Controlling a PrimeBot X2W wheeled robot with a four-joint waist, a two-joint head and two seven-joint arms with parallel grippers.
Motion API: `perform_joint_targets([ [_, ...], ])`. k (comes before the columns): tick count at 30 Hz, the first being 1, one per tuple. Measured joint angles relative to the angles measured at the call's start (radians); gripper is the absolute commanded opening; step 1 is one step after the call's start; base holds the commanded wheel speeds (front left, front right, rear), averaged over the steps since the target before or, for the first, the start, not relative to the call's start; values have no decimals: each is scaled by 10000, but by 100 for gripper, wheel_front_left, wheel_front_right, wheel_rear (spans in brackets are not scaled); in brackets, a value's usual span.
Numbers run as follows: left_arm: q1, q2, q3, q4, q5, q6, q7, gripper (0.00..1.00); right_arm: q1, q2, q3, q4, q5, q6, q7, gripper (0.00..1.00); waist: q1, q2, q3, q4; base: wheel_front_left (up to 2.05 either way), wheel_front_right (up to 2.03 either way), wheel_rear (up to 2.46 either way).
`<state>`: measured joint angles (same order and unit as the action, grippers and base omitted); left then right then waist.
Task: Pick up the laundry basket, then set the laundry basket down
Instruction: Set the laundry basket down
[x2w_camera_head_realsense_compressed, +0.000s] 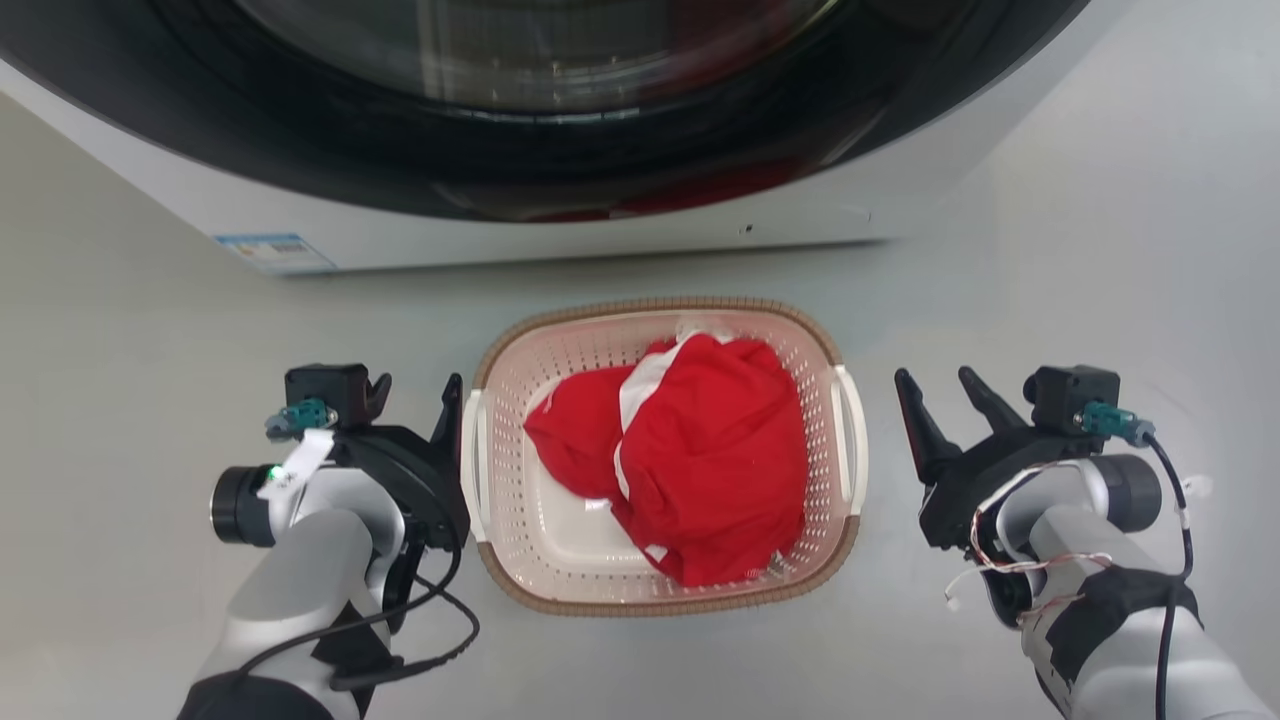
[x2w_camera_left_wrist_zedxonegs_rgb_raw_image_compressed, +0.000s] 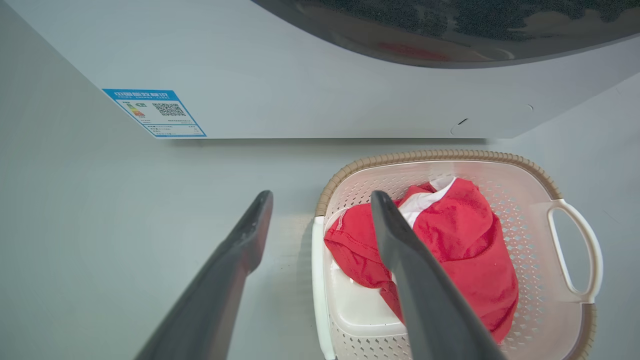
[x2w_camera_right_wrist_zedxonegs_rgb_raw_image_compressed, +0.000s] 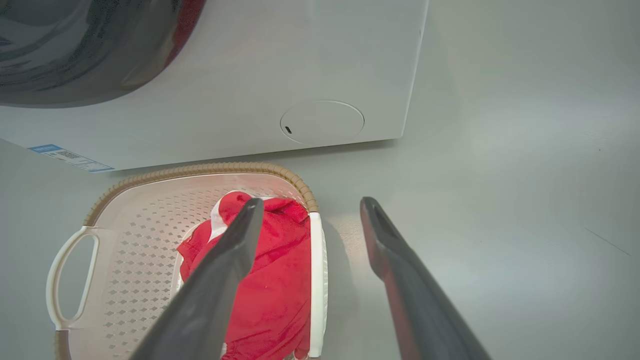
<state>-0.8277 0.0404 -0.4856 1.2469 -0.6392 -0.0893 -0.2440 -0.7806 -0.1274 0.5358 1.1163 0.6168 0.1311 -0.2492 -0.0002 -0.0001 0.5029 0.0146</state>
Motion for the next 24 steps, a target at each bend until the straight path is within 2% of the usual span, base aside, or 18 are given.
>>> perform_joint_targets([
  [9,859,81,96,-765,184,157,-58,100,795,6,-221,-848,-23,-6,0,100,0,-1,-1298,-60,0,0,0],
  [17,1630,364,301,-2437,489,472,-58,100,1433,-31,-570,-1962,-399,-359,-2,100,0,-1,-2348,-119,0,0,0],
  [24,2576,566,376,-4128,1011,920,-58,100,2201,-303,-869,-3026,-679,-677,-2,100,0,-1,-3030,-137,0,0,0],
])
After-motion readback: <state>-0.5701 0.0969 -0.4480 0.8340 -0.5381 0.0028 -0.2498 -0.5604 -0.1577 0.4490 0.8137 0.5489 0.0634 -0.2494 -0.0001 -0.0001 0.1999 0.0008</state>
